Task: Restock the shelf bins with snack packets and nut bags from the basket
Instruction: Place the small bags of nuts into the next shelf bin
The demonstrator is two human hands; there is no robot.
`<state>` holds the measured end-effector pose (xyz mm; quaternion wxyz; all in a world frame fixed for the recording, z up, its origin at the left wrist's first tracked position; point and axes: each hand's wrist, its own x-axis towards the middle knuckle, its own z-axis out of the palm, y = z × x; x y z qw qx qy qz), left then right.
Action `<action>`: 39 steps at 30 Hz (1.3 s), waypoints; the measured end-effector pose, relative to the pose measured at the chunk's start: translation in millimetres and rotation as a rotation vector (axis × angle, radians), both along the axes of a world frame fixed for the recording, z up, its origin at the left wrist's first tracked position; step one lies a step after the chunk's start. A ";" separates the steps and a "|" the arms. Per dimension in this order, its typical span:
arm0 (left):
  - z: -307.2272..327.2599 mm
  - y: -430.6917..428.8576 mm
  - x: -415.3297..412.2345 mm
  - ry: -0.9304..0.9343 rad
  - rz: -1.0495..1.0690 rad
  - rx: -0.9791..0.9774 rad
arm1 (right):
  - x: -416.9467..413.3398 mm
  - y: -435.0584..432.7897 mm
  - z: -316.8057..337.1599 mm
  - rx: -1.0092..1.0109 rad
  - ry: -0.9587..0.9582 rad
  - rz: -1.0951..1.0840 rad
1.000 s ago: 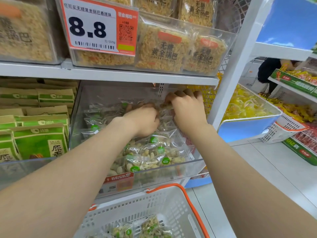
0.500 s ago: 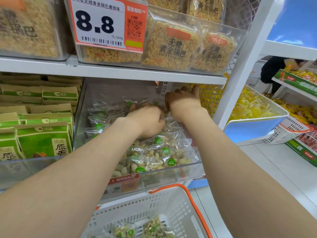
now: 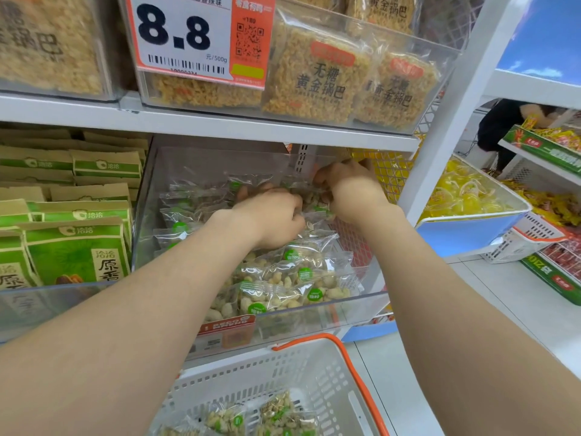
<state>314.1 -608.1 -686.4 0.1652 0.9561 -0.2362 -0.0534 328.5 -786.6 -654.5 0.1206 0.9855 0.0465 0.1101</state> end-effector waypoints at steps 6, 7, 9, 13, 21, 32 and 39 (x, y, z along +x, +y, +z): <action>2.5 -2.3 -8.9 -0.087 0.007 0.030 | -2.6 -0.9 -2.9 -0.054 -0.257 0.111; 3.3 -2.4 -9.6 -0.089 0.008 0.029 | -2.9 0.7 -0.4 -0.051 -0.248 0.113; 3.8 -1.9 -9.5 -0.080 0.017 0.018 | -3.6 3.2 2.2 -0.048 -0.224 0.109; 4.8 -0.2 -8.7 -0.064 0.025 -0.016 | -6.2 3.7 0.2 -0.031 -0.220 0.118; 2.8 0.6 -6.3 -0.081 0.021 -0.023 | -9.5 6.8 4.1 -0.033 -0.222 0.130; 0.2 1.1 -9.5 -0.116 0.021 -0.029 | -0.4 7.3 -8.3 -0.177 0.082 -0.002; -1.9 -2.0 -8.8 -0.149 0.017 0.042 | 1.0 0.1 -6.3 -0.150 0.047 -0.028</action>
